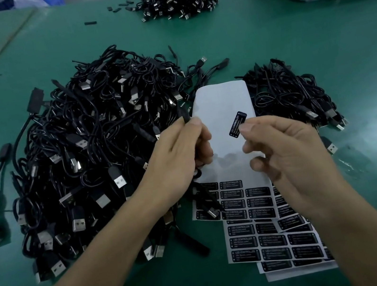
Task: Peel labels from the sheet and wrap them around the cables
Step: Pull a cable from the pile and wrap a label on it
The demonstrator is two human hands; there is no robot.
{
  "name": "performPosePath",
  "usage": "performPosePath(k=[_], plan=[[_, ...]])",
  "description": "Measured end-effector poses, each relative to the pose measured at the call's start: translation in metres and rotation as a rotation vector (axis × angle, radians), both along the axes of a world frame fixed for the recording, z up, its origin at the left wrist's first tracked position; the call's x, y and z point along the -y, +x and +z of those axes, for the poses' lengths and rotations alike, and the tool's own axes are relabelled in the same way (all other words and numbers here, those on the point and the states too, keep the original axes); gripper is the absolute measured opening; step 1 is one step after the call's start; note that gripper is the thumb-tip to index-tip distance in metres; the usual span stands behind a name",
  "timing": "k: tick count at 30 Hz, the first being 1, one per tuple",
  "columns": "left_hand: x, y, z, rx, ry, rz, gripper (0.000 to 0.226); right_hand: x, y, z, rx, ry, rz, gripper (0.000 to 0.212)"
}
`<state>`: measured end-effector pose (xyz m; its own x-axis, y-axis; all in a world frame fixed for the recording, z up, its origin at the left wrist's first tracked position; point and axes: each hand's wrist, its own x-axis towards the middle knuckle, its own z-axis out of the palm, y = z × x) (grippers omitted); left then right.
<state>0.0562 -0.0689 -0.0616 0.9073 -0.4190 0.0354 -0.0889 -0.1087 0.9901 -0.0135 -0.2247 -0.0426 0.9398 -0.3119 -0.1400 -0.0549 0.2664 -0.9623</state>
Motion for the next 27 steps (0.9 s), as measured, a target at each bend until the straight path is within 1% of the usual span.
performPosePath(k=[2,4,6,8,10,12,15,17,18,20,22,25,27], plan=[[-0.001,-0.001,0.0,0.063,0.065,-0.034,0.035,-0.001,0.0,0.002,0.006,0.101,0.037,0.011],[-0.001,-0.004,0.001,0.148,0.141,-0.058,0.032,-0.003,0.0,0.002,0.016,0.134,0.072,0.016],[0.001,-0.007,0.001,0.231,0.211,-0.075,0.031,-0.005,-0.001,0.002,0.033,0.132,0.123,0.014],[0.004,-0.01,0.002,0.265,0.262,-0.114,0.032,-0.007,-0.001,0.002,0.047,0.129,0.139,0.012],[0.004,-0.012,0.002,0.245,0.25,-0.149,0.032,-0.008,0.0,0.001,0.054,0.123,0.13,0.014],[0.002,-0.011,0.006,0.185,0.202,-0.142,0.035,-0.008,0.0,0.002,0.063,0.126,0.115,0.015],[0.0,-0.008,0.009,0.084,0.159,-0.091,0.055,-0.007,0.0,0.002,0.085,0.128,0.117,0.014],[0.0,-0.005,0.01,0.086,0.134,-0.083,0.06,-0.007,0.0,0.003,0.105,0.117,0.135,0.012],[0.0,-0.004,0.01,0.105,0.129,-0.094,0.057,-0.007,-0.001,0.004,0.109,0.114,0.143,0.009],[0.0,-0.001,0.009,0.117,0.108,-0.11,0.039,-0.007,-0.001,0.004,0.11,0.105,0.147,0.005],[-0.002,0.0,0.008,0.098,0.079,-0.09,0.023,-0.008,-0.001,0.003,0.108,0.081,0.143,0.008],[-0.003,0.001,0.006,0.121,0.108,-0.066,0.023,-0.009,-0.001,0.003,0.102,0.042,0.105,0.019],[-0.004,0.001,0.007,0.156,0.127,-0.091,0.031,-0.009,0.0,0.002,0.099,0.038,0.079,0.02]])
